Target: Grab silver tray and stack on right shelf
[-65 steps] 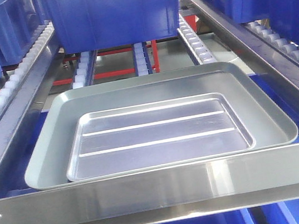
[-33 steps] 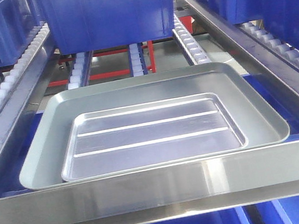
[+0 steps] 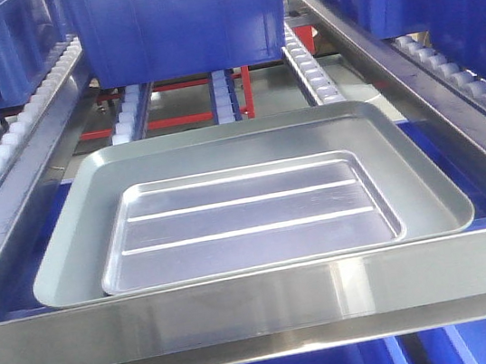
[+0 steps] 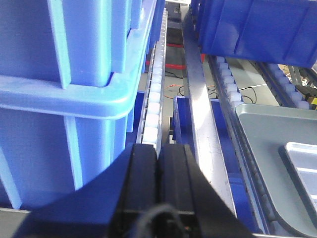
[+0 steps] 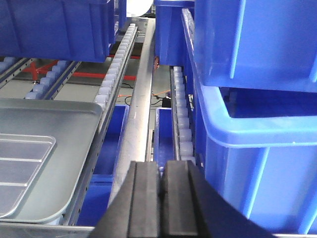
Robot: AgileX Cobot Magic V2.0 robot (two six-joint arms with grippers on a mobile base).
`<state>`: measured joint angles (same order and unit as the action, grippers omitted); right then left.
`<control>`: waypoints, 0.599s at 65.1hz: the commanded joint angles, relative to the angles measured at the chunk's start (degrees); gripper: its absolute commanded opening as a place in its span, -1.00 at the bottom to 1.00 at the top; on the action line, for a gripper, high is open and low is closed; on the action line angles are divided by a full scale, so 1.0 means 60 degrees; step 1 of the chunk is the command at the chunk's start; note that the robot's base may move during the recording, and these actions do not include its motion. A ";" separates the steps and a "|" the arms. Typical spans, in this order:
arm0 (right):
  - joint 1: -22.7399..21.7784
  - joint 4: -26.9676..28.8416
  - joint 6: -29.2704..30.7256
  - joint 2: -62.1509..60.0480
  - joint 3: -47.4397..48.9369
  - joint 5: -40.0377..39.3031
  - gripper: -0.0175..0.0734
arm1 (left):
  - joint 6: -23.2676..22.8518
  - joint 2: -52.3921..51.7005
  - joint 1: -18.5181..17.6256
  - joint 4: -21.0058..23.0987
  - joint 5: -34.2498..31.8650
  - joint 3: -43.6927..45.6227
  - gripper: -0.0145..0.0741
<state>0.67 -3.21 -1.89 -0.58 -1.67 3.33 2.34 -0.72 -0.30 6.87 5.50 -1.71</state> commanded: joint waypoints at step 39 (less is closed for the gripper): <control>-0.0057 -0.0019 0.0106 -0.0203 0.0187 -0.1004 -0.49 | 0.0049 -0.0116 0.0004 0.0102 -0.0917 -0.0179 -0.88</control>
<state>0.67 -3.21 -1.79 -0.58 -1.67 2.85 2.34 -0.72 -0.30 6.87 5.50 -1.81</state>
